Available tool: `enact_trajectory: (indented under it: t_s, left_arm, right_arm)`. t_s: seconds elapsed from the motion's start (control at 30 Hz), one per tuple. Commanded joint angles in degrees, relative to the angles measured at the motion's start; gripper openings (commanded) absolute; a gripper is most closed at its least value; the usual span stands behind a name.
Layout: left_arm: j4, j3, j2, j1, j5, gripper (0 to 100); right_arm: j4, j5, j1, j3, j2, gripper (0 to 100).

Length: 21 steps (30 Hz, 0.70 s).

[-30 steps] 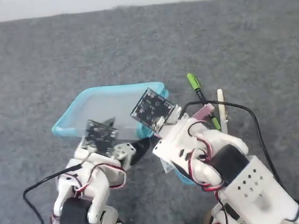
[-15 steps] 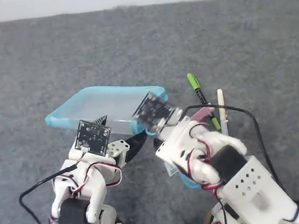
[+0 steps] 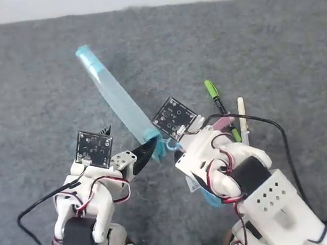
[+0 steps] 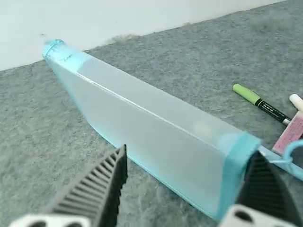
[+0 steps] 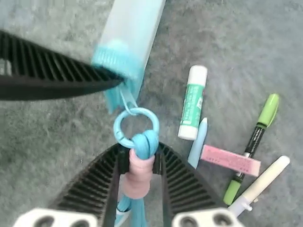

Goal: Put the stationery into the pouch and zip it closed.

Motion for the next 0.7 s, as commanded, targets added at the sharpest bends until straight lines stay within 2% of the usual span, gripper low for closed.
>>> enact_trajectory:
  t_s: [0.0,0.1,0.23,0.67]
  left_arm:
    - [-1.14,-2.15,0.88,-0.53,0.7,37]
    - [-3.25,-0.92,0.88,-0.7,0.88,37]
    - [-6.24,-0.48,0.88,-6.42,4.13,34]
    - [-7.03,-0.57,0.97,-13.89,6.42,34]
  right_arm:
    - [-1.45,1.85,-1.54,0.7,-1.01,0.6]
    - [-0.92,2.81,-3.91,1.58,-1.01,0.6]
    - [-1.36,3.08,-3.03,3.25,-0.92,0.6]
    - [-3.21,5.63,7.6,6.33,-0.92,0.6]
